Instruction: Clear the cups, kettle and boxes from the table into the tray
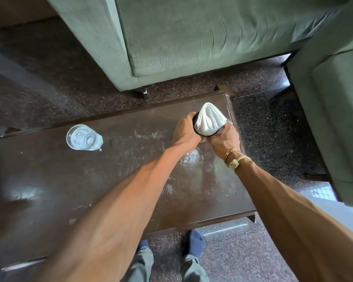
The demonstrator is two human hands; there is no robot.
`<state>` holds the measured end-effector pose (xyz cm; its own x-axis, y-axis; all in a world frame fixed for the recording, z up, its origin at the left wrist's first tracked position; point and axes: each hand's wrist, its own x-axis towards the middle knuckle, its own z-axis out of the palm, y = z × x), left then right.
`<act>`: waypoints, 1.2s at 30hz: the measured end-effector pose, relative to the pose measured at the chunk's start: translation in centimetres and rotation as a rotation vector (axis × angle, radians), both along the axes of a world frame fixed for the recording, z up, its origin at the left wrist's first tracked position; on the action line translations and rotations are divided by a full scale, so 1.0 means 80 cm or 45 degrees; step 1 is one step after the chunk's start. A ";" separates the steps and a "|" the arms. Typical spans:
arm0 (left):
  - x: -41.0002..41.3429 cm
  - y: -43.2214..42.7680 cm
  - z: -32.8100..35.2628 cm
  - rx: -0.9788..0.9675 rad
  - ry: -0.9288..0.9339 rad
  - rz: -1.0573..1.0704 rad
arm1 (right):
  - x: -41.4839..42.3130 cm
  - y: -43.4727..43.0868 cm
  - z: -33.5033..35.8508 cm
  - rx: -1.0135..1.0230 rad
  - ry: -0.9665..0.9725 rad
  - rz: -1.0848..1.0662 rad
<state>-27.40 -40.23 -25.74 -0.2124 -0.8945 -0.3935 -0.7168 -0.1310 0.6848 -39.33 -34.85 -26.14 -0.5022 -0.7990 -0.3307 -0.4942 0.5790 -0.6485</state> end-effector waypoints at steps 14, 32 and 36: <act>-0.026 0.016 -0.023 0.003 -0.042 -0.050 | -0.020 0.020 -0.015 -0.046 -0.046 -0.019; -0.016 -0.032 -0.016 -0.029 0.002 0.084 | -0.016 -0.040 -0.027 -0.090 0.021 0.033; -0.010 -0.052 -0.017 -0.015 0.007 0.048 | -0.013 -0.061 -0.034 -0.075 0.041 0.037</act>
